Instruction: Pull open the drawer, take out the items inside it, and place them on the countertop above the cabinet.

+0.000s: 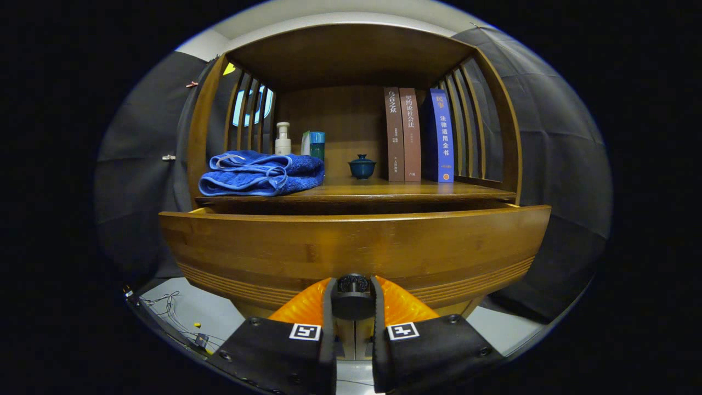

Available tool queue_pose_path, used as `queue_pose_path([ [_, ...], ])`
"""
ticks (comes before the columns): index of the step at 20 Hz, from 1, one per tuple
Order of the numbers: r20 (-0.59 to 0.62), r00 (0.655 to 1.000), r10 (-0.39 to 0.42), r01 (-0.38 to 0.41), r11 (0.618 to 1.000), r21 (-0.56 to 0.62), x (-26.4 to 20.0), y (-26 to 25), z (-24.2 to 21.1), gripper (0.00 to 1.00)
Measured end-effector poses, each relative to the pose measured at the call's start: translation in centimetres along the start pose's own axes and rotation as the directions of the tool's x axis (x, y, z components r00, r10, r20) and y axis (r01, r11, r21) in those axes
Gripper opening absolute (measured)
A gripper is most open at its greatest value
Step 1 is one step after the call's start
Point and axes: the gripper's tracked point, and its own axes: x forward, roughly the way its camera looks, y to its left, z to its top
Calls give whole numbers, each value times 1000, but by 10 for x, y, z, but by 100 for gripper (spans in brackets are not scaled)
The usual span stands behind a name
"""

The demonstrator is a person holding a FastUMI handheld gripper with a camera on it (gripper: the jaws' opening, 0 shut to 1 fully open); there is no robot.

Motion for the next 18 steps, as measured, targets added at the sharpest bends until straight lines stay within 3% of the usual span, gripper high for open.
queue_pose_path([
  [9,-18,1000,13,-12,999,38,-61,-1,-12,30],
  [18,-45,999,11,-10,1000,13,-71,0,-22,31],
])
